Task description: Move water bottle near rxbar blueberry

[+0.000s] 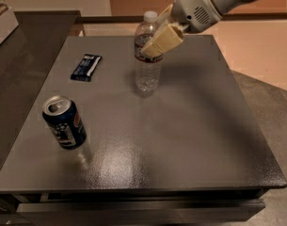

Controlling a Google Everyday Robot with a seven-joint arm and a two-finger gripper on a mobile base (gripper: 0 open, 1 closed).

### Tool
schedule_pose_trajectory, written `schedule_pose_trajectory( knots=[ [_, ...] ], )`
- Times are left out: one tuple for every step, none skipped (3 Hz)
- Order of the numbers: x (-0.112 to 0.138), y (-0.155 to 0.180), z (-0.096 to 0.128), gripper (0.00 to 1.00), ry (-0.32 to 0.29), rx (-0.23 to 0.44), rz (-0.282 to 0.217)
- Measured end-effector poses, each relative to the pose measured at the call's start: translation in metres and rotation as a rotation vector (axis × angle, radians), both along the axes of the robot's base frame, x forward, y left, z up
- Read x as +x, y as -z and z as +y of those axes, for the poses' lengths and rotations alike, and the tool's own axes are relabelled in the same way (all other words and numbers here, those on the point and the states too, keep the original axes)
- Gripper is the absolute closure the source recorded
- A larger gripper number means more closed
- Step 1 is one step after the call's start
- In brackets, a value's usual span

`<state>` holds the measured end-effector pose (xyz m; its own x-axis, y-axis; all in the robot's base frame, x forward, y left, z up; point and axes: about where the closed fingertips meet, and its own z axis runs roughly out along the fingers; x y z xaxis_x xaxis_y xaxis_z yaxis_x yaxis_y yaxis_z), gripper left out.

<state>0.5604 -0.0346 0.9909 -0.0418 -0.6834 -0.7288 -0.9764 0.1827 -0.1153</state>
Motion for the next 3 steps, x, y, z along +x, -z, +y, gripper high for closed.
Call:
schedule_pose_trajectory(
  knots=[
    [0.031,-0.004,0.01,1.0,0.003,-0.022,0.021],
    [0.057,-0.002,0.024,1.0,0.008,-0.03,0.045],
    [0.072,0.001,0.041,1.0,0.019,-0.03,0.06]
  ],
)
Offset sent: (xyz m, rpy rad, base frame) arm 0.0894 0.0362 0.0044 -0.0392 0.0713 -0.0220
